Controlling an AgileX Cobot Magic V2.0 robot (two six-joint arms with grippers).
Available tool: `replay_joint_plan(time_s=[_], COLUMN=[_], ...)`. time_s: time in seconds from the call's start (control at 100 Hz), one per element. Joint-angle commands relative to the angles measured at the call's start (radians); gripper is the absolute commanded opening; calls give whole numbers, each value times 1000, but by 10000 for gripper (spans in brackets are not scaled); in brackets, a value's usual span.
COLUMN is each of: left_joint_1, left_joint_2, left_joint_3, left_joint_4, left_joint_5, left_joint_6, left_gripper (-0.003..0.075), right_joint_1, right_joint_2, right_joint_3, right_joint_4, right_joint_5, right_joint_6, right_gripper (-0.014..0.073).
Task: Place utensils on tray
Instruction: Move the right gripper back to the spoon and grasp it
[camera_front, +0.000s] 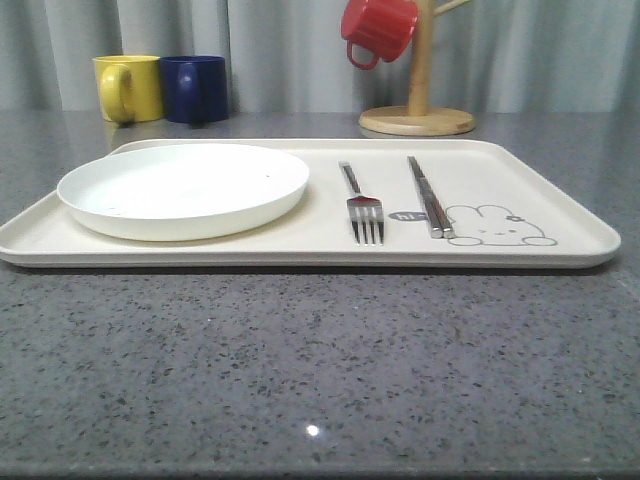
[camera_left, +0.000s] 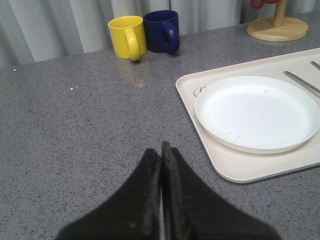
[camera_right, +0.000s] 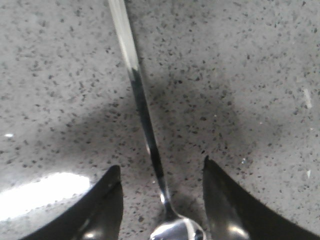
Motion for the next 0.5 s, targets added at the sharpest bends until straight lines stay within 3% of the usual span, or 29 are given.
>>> replay_joint_plan(time_s=[0.0,0.3,0.37,0.49], left_joint_1=[-9,-9,-9,-9], left_joint_2=[11,11,11,11], left_joint_3=[-23,-23,-23,-23], left_joint_4=[-4,-4,-4,-4], left_joint_5=[-76,-76,-76,-76], left_joint_6=[-8,-8,-8,-8], left_gripper=[-19,-19,-19,-19], right_joint_1=[-15,-20,-24,-28], right_joint_2=[-28,15,22,25], right_joint_3=[-33,-33,-33,-33], right_joint_4=[-25,-8,2,19], right_joint_5=[-32,-53,-48,-52], right_joint_6=[-15,-15,-15,-15], right_gripper=[381,376,318,129])
